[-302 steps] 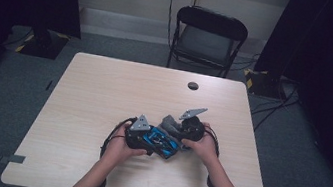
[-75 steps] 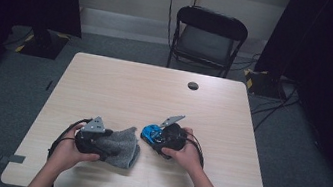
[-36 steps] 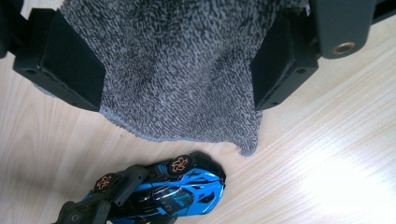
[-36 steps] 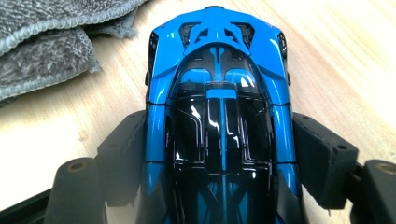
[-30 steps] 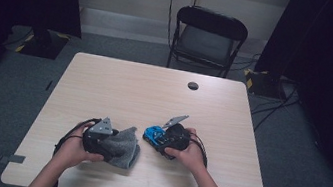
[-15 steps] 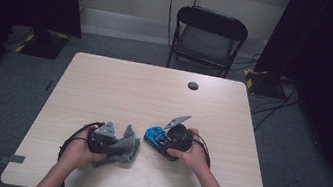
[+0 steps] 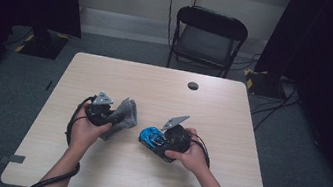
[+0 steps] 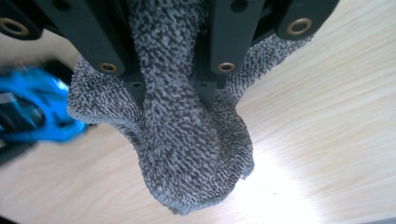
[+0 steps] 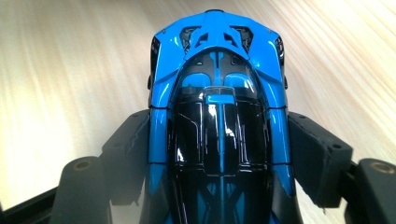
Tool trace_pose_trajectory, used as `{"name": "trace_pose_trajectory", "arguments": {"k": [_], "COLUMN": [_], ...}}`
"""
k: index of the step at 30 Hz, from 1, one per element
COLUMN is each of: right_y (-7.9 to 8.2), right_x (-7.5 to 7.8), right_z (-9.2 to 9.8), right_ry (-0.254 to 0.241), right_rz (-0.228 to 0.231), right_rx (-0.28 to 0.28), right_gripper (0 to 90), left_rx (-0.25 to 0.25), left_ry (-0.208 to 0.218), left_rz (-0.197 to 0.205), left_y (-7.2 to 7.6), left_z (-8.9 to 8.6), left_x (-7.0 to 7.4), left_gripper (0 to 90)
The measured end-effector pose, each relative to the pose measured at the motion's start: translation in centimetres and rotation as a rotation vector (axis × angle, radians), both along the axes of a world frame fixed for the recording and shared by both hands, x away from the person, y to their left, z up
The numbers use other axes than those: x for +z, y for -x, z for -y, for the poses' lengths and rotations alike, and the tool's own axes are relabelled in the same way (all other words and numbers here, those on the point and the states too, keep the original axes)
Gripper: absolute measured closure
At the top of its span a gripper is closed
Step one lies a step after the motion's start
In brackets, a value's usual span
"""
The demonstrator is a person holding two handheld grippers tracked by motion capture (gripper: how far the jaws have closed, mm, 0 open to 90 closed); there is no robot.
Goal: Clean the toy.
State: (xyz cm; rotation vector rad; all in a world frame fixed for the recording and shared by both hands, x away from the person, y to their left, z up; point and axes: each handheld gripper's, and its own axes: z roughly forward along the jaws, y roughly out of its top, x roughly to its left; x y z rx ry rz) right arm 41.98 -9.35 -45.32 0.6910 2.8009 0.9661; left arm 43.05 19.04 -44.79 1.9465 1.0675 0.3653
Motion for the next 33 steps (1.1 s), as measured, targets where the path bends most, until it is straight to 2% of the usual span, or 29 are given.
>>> {"name": "trace_pose_trajectory", "arguments": {"k": [1,3,5,7,9,11,15,18,22,33], "right_y": [0.1,0.4,0.6,0.7,0.7,0.6,0.5,0.5,0.4,-0.3], "right_x": [0.1,0.3,0.5,0.6,0.8,0.8,0.7,0.5,0.2,0.1], "right_z": [-0.2,-0.7,-1.2,-1.6,-1.8,-1.9,-1.9,-1.9,-2.0,-1.2], "right_ry": [-0.002,-0.002,-0.011,-0.02,-0.032,-0.022,-0.009,-0.008,0.0,0.018], "right_rz": [0.003,0.011,0.012,0.019,0.018,0.017,0.022,0.018,0.018,0.014], "right_rx": [0.008,0.025,0.036,0.041,0.038,0.039,0.033,0.03,0.023,-0.024], "right_gripper": [28.8,28.8,28.8,28.8,28.7,28.7,28.8,28.8,28.8,28.8], "left_rx": [0.008,0.012,0.027,0.004,-0.016,-0.032,-0.05,-0.067,-0.07,-0.119], "left_ry": [0.037,0.078,0.097,0.13,0.128,0.133,0.142,0.123,0.121,0.145], "left_rz": [-0.025,-0.066,-0.098,-0.117,-0.13,-0.131,-0.149,-0.141,-0.145,-0.168], "left_y": [-0.4,-0.9,-1.2,-1.3,-1.2,-1.0,-0.7,-0.4,0.1,1.6], "left_z": [0.4,1.2,1.8,2.6,3.1,3.4,3.0,2.7,2.2,1.5], "left_x": [-0.3,-0.7,-1.0,-1.4,-1.6,-1.8,-1.8,-1.7,-1.7,-2.2], "left_gripper": [74.9,74.9,74.9,74.8,74.8,74.9,75.0,75.1,75.0,74.9]}}
